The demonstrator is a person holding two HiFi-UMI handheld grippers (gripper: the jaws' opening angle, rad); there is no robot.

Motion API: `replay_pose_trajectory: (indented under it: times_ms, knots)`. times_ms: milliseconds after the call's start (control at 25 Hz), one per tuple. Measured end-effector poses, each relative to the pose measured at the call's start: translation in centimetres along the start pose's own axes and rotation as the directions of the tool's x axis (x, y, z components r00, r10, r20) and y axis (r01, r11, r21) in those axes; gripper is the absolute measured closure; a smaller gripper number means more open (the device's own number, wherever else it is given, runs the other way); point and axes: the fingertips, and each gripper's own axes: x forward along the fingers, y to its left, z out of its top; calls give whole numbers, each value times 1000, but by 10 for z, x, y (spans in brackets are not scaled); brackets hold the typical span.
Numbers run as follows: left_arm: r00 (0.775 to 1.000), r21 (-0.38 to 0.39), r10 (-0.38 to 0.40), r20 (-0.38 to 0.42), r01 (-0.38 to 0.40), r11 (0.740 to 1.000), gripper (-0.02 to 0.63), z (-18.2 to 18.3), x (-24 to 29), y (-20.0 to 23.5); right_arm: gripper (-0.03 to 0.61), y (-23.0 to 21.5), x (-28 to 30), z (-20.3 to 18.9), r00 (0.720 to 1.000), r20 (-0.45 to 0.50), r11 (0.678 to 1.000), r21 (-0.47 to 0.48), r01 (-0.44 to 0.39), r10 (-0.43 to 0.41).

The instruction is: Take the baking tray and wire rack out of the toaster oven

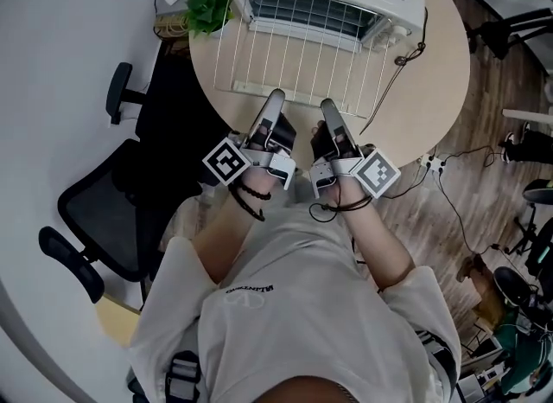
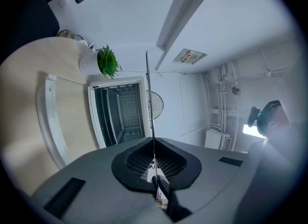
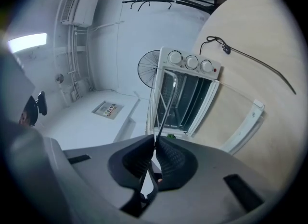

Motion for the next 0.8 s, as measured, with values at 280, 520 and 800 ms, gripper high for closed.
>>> replay_pose_trajectory:
  times_ms: [280,520,800]
  knots:
    - [1000,-40,14,11,-13,999,606,7,42,1,568,6,29,36,1000,25,999,-36,18,-17]
    - [1000,-38,24,13,-24,999,606,16,65,1,566,3,45,51,998,49,999,-7,49,-49]
    - [998,-23,66,-6,-66,998,606,28,104,7,566,5,74,80,995,73,998,1,70,-70]
